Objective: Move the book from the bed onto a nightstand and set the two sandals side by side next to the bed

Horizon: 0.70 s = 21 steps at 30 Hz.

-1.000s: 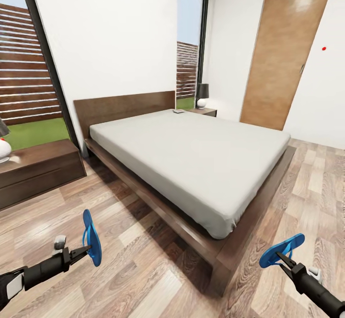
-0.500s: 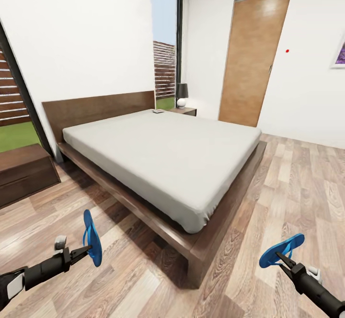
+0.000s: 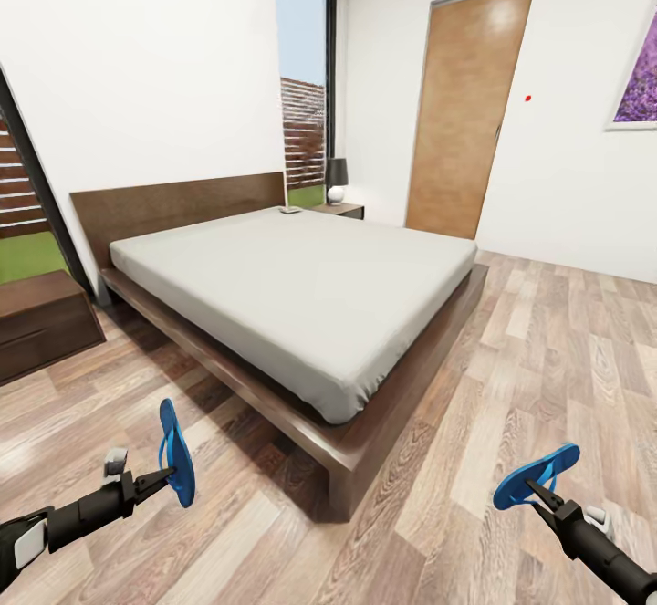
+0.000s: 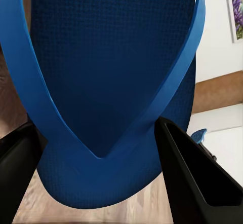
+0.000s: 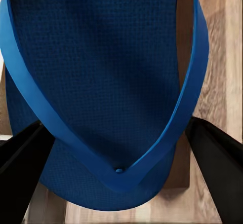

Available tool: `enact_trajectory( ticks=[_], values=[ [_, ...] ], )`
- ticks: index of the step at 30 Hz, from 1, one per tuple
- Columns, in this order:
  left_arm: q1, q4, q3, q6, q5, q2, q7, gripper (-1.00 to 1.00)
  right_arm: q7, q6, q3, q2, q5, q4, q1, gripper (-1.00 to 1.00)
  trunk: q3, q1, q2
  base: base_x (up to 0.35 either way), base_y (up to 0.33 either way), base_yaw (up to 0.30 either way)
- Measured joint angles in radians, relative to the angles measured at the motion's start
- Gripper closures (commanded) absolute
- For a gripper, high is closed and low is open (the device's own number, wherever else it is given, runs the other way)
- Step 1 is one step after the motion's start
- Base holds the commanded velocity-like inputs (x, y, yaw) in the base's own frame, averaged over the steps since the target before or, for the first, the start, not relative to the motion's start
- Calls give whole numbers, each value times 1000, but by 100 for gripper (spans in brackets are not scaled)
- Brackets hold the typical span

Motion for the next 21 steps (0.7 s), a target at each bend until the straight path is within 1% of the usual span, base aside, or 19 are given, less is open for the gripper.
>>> enact_trajectory(
  ticks=[8, 11, 13, 18, 21],
  values=[
    [0, 0, 0, 0, 0, -1, 0, 100, 2, 0, 0, 0, 1, 0, 0, 100, 0, 0, 0, -189, -212, 0],
    [0, 0, 0, 0, 0, -1, 0, 100, 1, 0, 0, 4, 0, 0, 0, 100, 0, 0, 0, -172, -208, 0],
    [0, 0, 0, 0, 0, -1, 0, 100, 0, 0, 1, 11, -1, 0, 0, 100, 0, 0, 0, -127, -207, 0],
    [0, 0, 0, 1, 0, -2, 1, 100, 3, 0, 0, 13, -1, 0, 0, 100, 0, 0, 0, -93, -209, -5],
    [0, 0, 0, 1, 0, -3, 2, 100, 3, -1, 1, 14, -1, 0, 0, 100, 0, 0, 0, -79, -227, -125]
  ],
)
